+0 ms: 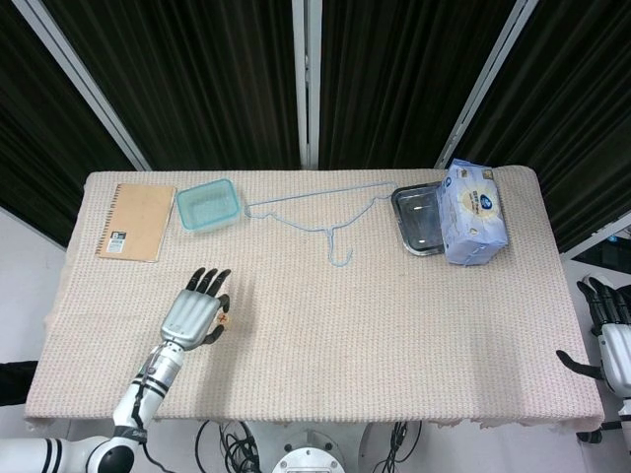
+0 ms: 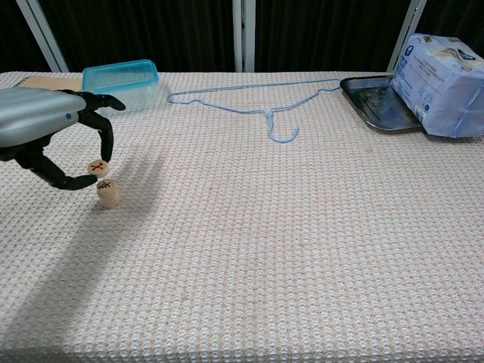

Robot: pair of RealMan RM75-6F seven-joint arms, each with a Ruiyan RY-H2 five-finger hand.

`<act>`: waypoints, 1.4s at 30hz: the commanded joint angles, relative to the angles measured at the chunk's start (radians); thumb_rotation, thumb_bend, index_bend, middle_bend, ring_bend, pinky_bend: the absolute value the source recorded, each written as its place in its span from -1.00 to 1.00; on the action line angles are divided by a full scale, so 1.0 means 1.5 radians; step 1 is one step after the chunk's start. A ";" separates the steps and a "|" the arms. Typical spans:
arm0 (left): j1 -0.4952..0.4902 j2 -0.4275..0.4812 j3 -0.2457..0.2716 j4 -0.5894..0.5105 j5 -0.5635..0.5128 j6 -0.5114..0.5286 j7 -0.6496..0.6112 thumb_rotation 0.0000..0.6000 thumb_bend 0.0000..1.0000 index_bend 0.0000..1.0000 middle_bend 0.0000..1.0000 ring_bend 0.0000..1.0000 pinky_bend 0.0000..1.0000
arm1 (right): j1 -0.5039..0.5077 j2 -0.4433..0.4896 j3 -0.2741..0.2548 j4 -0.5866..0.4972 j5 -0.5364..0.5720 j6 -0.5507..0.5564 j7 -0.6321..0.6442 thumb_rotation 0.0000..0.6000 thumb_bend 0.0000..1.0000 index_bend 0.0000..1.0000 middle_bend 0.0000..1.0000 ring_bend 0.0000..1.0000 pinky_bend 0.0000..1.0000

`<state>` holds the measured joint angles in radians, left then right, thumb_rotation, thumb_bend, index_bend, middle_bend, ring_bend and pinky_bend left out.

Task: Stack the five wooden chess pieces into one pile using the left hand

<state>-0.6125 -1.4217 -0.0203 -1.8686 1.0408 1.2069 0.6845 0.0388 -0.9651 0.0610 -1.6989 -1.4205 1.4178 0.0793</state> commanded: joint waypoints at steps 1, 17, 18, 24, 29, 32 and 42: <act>0.009 -0.003 0.004 0.010 0.007 0.003 -0.013 1.00 -0.40 0.05 -0.94 -1.00 -1.00 | 0.000 0.000 0.000 0.001 0.000 0.000 0.001 1.00 -0.85 -1.00 -1.00 -1.00 -1.00; 0.026 -0.020 0.002 0.053 0.010 -0.008 -0.043 1.00 -0.40 0.05 -0.94 -1.00 -1.00 | -0.004 0.003 0.003 0.004 -0.001 0.010 0.016 1.00 -0.85 -1.00 -1.00 -1.00 -1.00; 0.027 -0.020 0.001 0.053 0.010 -0.009 -0.046 1.00 -0.40 0.05 -0.94 -1.00 -1.00 | -0.004 0.003 0.003 0.004 -0.001 0.010 0.016 1.00 -0.85 -1.00 -1.00 -1.00 -1.00; 0.031 -0.019 0.000 0.051 0.019 -0.016 -0.063 1.00 -0.40 0.05 -0.94 -1.00 -1.00 | -0.004 0.003 0.004 0.004 0.002 0.008 0.014 1.00 -0.85 -1.00 -1.00 -1.00 -1.00; 0.028 -0.026 -0.004 0.055 0.021 -0.022 -0.061 1.00 -0.40 0.05 -0.94 -1.00 -1.00 | -0.003 0.002 0.003 0.003 0.002 0.008 0.012 1.00 -0.85 -1.00 -1.00 -1.00 -1.00; 0.026 -0.031 -0.008 0.056 0.020 -0.022 -0.052 1.00 -0.40 0.05 -0.94 -1.00 -1.00 | -0.004 0.003 0.003 0.003 0.002 0.008 0.012 1.00 -0.85 -1.00 -1.00 -1.00 -1.00; 0.023 -0.037 -0.013 0.055 0.010 -0.025 -0.036 1.00 -0.40 0.03 -0.94 -1.00 -1.00 | -0.004 0.004 0.003 0.004 0.001 0.009 0.017 1.00 -0.85 -1.00 -1.00 -1.00 -1.00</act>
<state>-0.5777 -1.4762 -0.0392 -1.7865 1.0556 1.1705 0.6301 0.0321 -0.9585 0.0658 -1.6935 -1.4189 1.4315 0.1046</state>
